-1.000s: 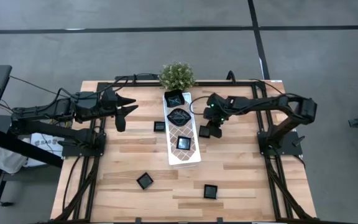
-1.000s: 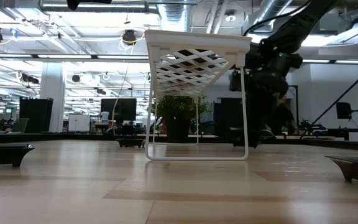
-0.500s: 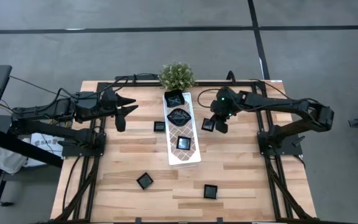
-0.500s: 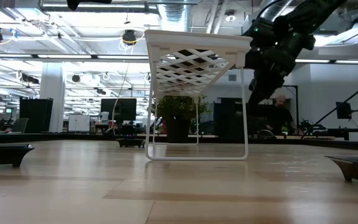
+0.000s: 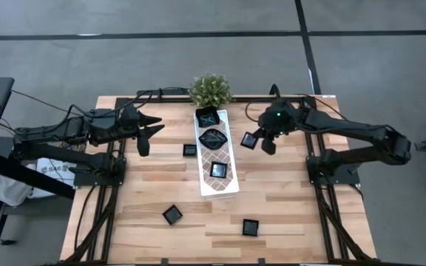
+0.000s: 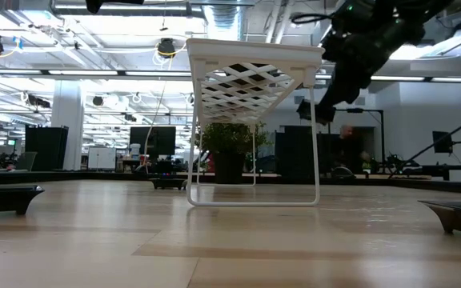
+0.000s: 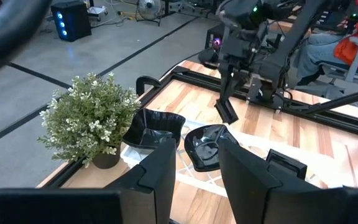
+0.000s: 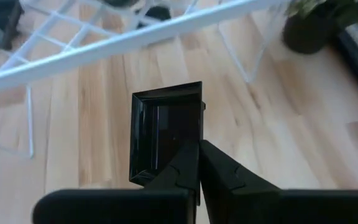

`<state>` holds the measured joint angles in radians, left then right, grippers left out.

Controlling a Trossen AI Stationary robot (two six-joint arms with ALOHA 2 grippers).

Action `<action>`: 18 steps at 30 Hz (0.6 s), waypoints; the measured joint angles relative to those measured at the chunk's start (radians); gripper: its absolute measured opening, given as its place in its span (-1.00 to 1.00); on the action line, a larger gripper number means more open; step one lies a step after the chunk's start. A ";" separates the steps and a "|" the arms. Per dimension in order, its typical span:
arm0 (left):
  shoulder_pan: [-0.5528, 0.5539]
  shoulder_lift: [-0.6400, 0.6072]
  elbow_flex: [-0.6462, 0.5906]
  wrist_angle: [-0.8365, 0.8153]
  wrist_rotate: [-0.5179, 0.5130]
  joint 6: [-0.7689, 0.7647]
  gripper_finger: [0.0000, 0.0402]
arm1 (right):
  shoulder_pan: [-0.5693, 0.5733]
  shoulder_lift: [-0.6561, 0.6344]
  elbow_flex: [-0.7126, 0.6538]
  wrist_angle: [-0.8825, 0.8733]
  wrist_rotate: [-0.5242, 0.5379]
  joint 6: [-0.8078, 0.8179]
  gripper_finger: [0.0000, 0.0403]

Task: Pick & Place Mini shaped plates
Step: Stack the square plate on the other square plate on the shelf

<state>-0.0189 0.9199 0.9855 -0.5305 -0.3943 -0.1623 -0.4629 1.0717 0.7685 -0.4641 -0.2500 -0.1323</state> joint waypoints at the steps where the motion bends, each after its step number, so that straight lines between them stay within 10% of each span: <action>1: 0.000 0.000 0.000 0.000 0.000 0.000 -0.38 | 0.000 -0.013 0.000 0.000 0.011 0.001 -0.97; 18: 0.000 0.031 0.000 0.016 0.000 -0.049 -0.38 | 0.075 -0.162 0.005 0.334 0.010 0.258 -0.99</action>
<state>-0.0189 0.9508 0.9855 -0.5143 -0.3943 -0.2110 -0.3883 0.9095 0.7739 -0.1302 -0.2396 0.1256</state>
